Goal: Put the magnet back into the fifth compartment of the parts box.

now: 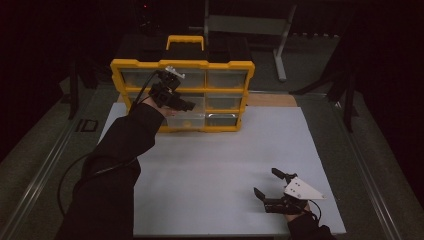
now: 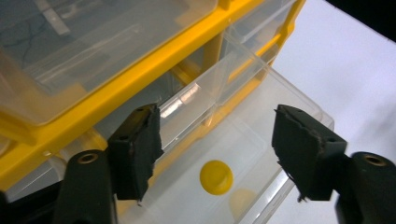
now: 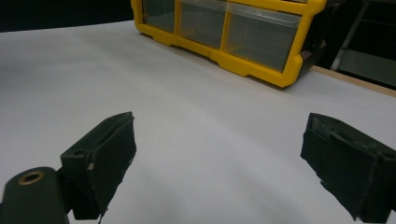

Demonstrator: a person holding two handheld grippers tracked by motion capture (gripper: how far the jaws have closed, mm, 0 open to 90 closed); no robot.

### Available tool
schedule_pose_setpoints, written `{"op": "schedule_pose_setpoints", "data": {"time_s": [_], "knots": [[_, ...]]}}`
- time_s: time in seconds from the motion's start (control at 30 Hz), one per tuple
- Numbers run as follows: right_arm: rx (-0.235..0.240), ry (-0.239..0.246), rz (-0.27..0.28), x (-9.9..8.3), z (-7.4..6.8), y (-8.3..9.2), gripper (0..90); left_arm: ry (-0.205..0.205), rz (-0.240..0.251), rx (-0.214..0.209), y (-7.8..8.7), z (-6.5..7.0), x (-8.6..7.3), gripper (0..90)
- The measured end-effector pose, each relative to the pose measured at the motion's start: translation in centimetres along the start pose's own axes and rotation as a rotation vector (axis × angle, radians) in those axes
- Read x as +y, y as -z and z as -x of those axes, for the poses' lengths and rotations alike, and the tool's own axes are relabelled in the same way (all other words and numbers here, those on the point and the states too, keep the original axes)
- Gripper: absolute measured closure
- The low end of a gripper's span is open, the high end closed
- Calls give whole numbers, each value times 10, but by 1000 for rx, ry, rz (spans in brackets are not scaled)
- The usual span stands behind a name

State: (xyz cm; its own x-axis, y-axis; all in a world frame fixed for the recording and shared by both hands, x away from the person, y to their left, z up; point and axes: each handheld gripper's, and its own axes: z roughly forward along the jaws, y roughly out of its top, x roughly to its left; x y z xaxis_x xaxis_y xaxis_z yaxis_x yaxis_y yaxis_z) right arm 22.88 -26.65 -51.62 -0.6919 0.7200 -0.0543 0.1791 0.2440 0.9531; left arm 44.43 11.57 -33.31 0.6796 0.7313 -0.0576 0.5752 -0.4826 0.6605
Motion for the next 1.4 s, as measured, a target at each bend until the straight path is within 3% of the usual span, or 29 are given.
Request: {"op": "schedule_pose_setpoints", "data": {"time_s": [0.33, 0.53, 0.77, 0.8, 1.4], "knots": [[0, 1, -1, 0, 0, 0, 100, 40, 15, -31, 6, -3, -3, 154], [0, -2, 0, 0, 0, 0, 100, 39, 19, -35, 7, -4, -7, 133], [0, 1, -1, 0, 0, 0, 100, 44, 30, -31, 8, -3, -8, 12], [-2, -1, 0, 0, 0, 0, 100, 43, 52, -42, 10, -4, -9, 0], [-1, 5, 1, 0, 0, 0, 100, 26, 90, -46, 19, -5, -15, 0]]}}
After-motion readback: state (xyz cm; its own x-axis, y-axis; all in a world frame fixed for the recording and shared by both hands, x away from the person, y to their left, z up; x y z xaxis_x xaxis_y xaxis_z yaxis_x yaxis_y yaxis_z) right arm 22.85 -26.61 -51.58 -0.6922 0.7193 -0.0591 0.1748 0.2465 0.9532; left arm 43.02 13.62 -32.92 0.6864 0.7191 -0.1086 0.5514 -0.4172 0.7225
